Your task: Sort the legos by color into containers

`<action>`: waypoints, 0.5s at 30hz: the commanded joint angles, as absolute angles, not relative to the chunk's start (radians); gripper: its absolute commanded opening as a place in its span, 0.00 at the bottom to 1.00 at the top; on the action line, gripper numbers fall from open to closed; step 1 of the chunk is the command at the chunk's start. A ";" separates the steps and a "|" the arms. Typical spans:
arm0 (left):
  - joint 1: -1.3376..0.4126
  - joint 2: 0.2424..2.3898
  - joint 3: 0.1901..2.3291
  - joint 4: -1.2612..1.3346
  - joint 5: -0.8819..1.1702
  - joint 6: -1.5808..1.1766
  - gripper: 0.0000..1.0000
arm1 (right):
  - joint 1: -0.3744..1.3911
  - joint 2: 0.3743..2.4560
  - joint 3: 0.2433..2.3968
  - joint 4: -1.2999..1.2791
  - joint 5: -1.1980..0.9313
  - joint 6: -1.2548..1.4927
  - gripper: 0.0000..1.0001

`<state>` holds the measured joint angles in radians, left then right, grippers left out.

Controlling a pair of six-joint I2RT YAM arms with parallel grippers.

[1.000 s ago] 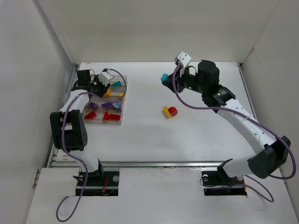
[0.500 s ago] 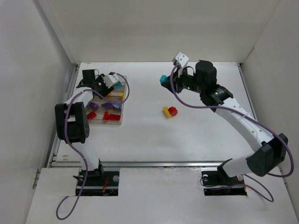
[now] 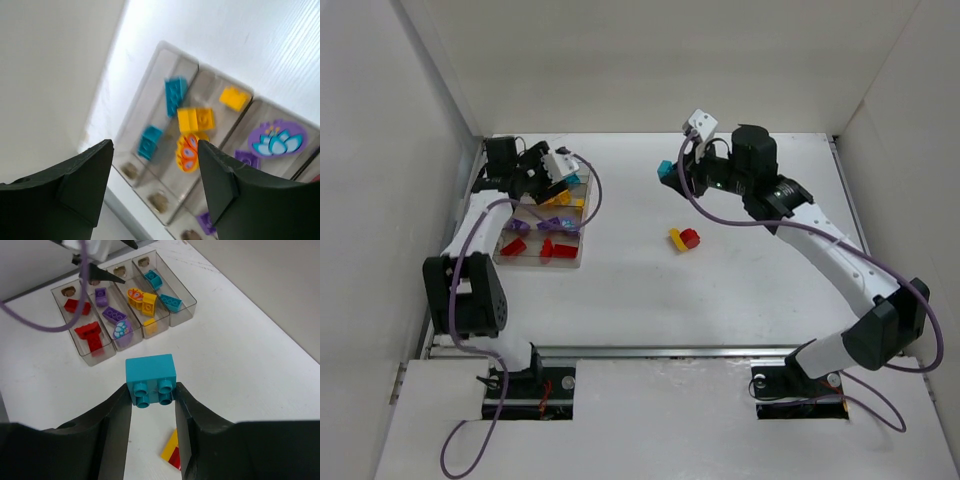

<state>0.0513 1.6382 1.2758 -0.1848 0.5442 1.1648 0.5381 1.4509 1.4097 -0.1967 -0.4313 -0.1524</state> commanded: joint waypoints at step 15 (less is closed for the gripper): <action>-0.400 1.031 0.988 0.187 0.824 1.308 0.76 | 0.612 1.433 1.549 -0.198 -0.517 -0.110 0.00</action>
